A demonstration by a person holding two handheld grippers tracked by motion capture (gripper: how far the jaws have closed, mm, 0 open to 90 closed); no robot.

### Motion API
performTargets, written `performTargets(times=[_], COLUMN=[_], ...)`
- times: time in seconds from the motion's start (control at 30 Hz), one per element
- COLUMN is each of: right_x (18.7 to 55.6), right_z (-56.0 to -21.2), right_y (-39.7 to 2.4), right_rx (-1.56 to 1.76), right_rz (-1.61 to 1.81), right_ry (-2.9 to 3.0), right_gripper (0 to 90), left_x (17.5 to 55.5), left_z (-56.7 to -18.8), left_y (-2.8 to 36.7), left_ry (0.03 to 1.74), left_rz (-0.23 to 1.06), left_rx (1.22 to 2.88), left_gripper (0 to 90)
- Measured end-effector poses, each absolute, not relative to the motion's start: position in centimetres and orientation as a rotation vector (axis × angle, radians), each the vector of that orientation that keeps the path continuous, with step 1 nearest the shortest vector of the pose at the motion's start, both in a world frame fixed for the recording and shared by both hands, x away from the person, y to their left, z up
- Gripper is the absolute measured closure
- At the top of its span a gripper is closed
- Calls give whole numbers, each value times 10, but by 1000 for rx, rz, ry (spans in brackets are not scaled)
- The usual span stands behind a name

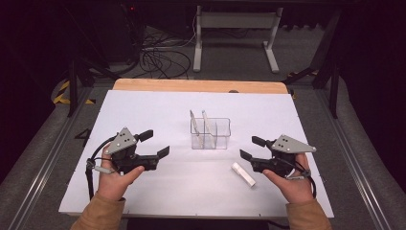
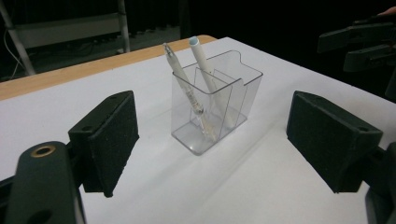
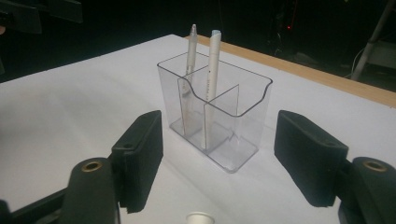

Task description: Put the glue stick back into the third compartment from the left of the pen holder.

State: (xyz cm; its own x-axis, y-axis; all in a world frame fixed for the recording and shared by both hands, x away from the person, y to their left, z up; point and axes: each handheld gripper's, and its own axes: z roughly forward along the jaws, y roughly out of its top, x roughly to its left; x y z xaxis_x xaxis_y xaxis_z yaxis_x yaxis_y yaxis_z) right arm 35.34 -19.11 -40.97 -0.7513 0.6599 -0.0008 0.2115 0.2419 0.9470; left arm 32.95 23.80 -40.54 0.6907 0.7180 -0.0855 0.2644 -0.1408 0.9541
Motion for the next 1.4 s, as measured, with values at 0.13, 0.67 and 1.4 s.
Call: performTargets(times=[0.13,0.67,1.4], right_x=[353,353,368], right_z=[-410,-410,-416], right_y=[-188,-176,-155], right_rx=[816,860,1006], right_rz=[1499,1374,995], right_ry=[2139,2261,2484], right_gripper=[333,343,389], left_x=[325,322,319], left_z=[-409,-409,-406], left_y=[243,254,268], left_ry=[789,866,868], left_rz=[545,472,517], left_rx=[1752,1740,1745], left_gripper=[177,164,157])
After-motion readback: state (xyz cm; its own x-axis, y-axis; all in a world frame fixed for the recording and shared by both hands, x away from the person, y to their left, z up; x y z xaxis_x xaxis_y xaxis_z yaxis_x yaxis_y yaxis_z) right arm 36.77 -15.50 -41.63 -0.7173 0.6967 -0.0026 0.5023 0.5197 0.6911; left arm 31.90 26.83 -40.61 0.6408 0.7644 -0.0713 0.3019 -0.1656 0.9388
